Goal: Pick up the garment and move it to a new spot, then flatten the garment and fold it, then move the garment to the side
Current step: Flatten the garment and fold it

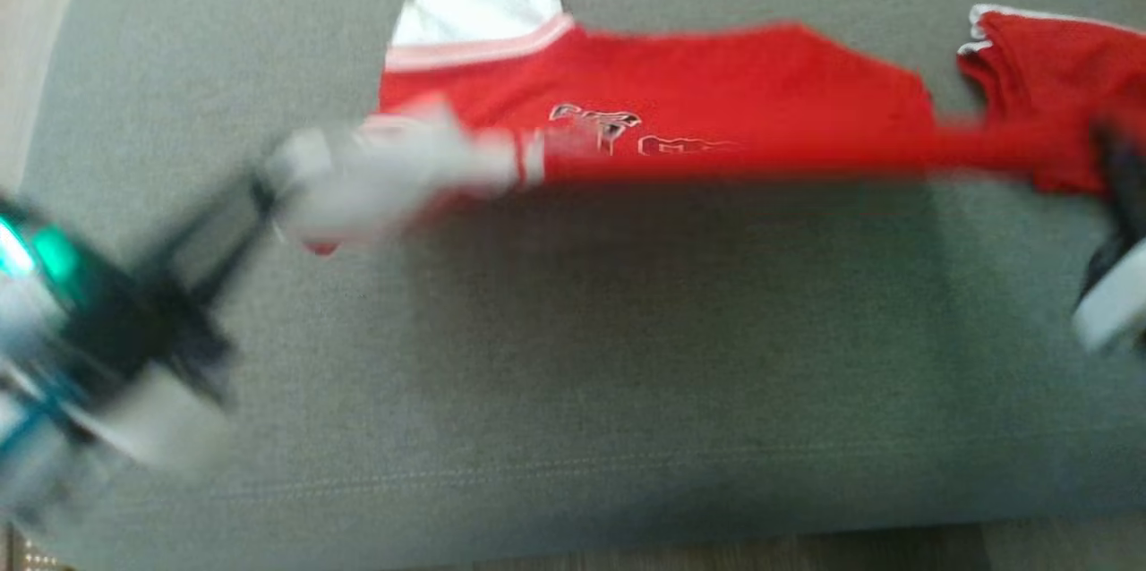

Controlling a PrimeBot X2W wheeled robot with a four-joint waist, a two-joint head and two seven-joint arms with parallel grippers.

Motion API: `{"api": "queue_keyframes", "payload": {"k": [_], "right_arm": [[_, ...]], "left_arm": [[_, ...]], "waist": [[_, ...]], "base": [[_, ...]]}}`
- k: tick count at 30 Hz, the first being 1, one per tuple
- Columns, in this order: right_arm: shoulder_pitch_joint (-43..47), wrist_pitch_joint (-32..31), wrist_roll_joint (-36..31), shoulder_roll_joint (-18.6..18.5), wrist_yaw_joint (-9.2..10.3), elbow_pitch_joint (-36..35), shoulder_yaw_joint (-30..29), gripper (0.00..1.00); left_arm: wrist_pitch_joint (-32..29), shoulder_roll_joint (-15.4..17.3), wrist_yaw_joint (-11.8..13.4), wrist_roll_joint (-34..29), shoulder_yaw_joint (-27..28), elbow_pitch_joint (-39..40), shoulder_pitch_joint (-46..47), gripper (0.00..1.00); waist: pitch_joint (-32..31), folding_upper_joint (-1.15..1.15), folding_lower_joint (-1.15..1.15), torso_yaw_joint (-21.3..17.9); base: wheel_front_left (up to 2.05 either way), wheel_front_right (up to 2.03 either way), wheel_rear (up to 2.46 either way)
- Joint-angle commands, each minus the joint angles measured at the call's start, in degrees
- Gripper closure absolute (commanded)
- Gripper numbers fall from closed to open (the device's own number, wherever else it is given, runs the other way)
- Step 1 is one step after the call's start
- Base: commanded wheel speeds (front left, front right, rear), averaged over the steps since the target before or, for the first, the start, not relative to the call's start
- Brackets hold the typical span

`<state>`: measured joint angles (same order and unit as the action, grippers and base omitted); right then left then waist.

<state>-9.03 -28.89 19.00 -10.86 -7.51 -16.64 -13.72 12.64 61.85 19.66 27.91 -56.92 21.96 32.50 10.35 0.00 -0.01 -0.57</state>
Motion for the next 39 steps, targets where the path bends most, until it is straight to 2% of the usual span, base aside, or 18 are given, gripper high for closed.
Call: {"api": "queue_keyframes", "payload": {"k": [1,6,10,12,15,18,19,24,28,33,39], "right_arm": [[-7.3,-1.8,-0.6,-4.0,0.02,-2.9,1.0,1.00],[-22.0,-6.2,-1.9,-11.4,0.02,-1.7,3.6,1.00],[-33.8,-8.5,-2.6,-14.6,0.02,1.3,7.8,1.00],[-39.1,-9.2,-2.8,-14.9,0.02,4.2,9.7,1.00],[-46.5,-9.0,-3.1,-14.2,0.02,9.9,11.6,1.00],[-52.8,-7.9,-4.1,-13.1,0.02,16.7,12.7,1.00],[-52.8,-7.9,-4.1,-13.1,0.02,16.7,12.7,1.00],[-62.2,-2.5,-7.6,-10.2,0.02,28.5,15.1,1.00],[-69.9,4.3,-12.1,-7.0,0.02,37.3,16.3,1.00],[-78.5,15.3,-20.3,-4.6,0.02,46.5,15.0,1.00],[-84.8,29.7,-30.0,-3.6,0.02,52.8,10.1,1.00]], "left_arm": [[-1.4,4.1,-2.5,-1.9,5.9,1.5,8.8,1.00],[-4.1,4.3,-12.1,-6.2,11.4,-0.4,25.3,1.00],[-5.1,0.9,-19.6,-9.3,12.8,-6.9,36.7,1.00],[-5.4,-1.4,-23.0,-11.3,12.5,-11.4,41.9,1.00],[-5.4,-5.0,-25.7,-13.5,10.9,-18.5,48.9,1.00],[-5.0,-8.3,-26.9,-15.8,7.6,-25.9,55.7,1.00],[-5.0,-8.3,-26.9,-15.8,7.6,-25.9,55.7,1.00],[-2.2,-12.2,-27.1,-20.9,-0.9,-37.4,67.2,1.00],[0.9,-16.5,-26.5,-25.5,-2.6,-47.1,75.4,1.00],[2.3,-20.1,-20.1,-32.4,-3.2,-53.4,82.2,1.00],[2.3,-19.3,-9.1,-36.5,-3.5,-46.6,83.4,1.00]], "waist": [[-1.1,0.00,0.01,-0.3],[-0.3,0.00,0.01,-0.6],[1.7,0.00,0.01,-0.9],[3.1,0.00,0.01,-1.2],[6.0,0.00,0.01,-1.6],[9.6,0.00,0.01,-1.7],[9.6,0.00,0.01,-1.7],[15.8,0.00,0.01,-2.0],[19.8,0.00,0.01,-2.4],[23.0,0.00,0.01,-2.0],[26.9,0.00,0.01,1.2]], "base": [[0.00,0.00,0.00],[0.00,0.00,0.00],[0.00,0.00,0.00],[0.00,0.00,0.00],[0.00,0.00,0.00],[0.00,0.00,0.00],[0.00,0.00,0.00],[0.00,0.00,0.00],[0.00,0.00,0.00],[0.00,0.00,0.00],[0.00,0.00,0.00]]}}
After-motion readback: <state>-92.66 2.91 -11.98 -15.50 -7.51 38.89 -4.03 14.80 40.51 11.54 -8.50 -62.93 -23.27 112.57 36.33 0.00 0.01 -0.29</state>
